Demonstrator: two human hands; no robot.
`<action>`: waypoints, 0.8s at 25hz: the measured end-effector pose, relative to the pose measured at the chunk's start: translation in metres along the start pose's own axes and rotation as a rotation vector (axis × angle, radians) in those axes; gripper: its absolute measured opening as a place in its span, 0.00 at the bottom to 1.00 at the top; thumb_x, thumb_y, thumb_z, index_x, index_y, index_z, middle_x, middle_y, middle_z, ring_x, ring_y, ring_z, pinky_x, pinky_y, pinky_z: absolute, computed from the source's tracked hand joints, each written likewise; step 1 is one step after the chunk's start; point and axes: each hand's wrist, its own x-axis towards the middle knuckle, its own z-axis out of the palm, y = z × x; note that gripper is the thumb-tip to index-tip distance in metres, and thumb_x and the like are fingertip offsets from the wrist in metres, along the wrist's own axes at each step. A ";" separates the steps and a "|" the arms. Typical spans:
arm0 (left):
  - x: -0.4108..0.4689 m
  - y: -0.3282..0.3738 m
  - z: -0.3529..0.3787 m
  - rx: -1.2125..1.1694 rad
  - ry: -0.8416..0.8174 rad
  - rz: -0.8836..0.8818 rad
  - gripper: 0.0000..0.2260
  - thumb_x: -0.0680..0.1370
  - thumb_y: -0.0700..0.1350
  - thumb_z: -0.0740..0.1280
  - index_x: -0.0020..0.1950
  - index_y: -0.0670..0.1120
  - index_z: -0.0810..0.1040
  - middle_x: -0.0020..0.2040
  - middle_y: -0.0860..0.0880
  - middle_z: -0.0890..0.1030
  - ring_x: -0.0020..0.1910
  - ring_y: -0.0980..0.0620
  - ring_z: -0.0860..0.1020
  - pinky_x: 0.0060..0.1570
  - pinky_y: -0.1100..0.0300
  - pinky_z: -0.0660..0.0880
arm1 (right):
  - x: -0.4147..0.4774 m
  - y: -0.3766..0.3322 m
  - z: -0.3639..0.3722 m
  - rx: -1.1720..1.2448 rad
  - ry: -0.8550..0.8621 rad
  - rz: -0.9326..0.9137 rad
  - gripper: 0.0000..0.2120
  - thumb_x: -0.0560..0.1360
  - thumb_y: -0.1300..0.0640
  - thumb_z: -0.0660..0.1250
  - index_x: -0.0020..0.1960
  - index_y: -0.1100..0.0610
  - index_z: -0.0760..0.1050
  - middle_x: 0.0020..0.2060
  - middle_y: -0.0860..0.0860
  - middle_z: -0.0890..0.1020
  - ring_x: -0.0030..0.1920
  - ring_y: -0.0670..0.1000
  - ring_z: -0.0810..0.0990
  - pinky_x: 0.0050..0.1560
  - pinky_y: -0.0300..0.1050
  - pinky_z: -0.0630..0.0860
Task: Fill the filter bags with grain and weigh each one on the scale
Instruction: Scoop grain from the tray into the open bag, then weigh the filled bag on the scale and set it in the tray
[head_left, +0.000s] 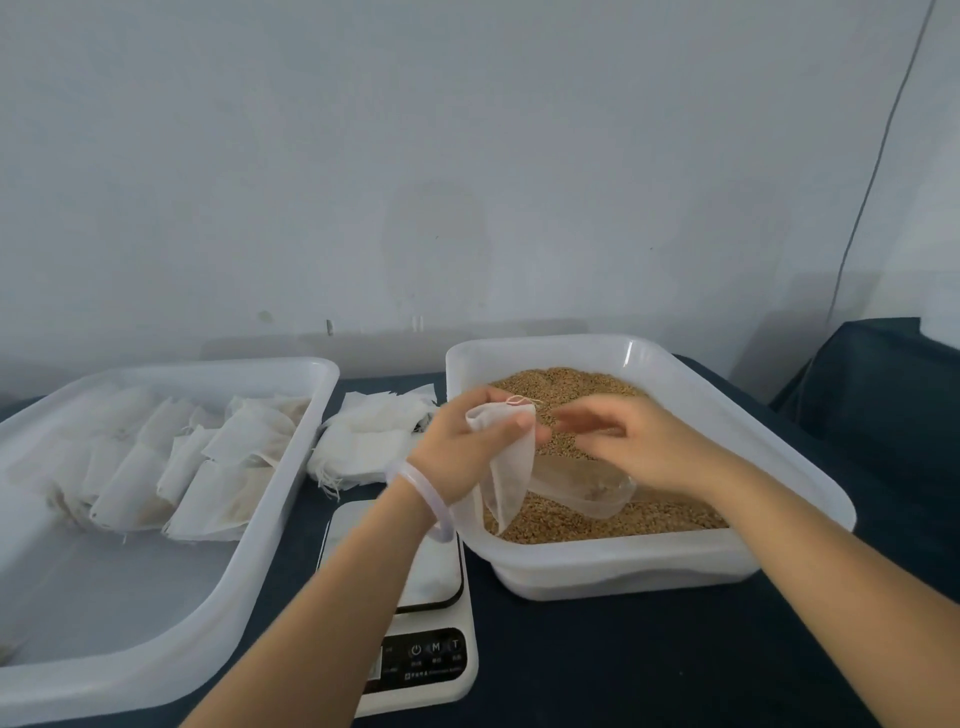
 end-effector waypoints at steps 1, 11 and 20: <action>0.001 0.006 -0.006 -0.003 -0.017 0.042 0.07 0.75 0.44 0.71 0.49 0.43 0.78 0.48 0.42 0.84 0.49 0.48 0.82 0.46 0.55 0.79 | 0.003 -0.011 0.005 0.166 -0.043 -0.015 0.20 0.76 0.62 0.64 0.59 0.39 0.72 0.54 0.36 0.80 0.58 0.37 0.76 0.63 0.44 0.72; -0.009 0.048 -0.073 0.305 -0.134 0.007 0.19 0.69 0.58 0.71 0.57 0.52 0.78 0.52 0.50 0.83 0.50 0.53 0.82 0.52 0.57 0.78 | 0.043 -0.073 0.064 0.526 -0.146 -0.115 0.05 0.73 0.57 0.70 0.44 0.59 0.80 0.27 0.50 0.77 0.26 0.47 0.72 0.27 0.35 0.68; -0.018 0.024 -0.133 0.686 0.006 -0.195 0.07 0.66 0.43 0.78 0.32 0.52 0.82 0.30 0.54 0.81 0.31 0.56 0.80 0.39 0.60 0.79 | 0.075 -0.082 0.093 0.285 -0.188 -0.140 0.12 0.65 0.53 0.78 0.46 0.48 0.80 0.38 0.41 0.84 0.39 0.37 0.80 0.38 0.28 0.72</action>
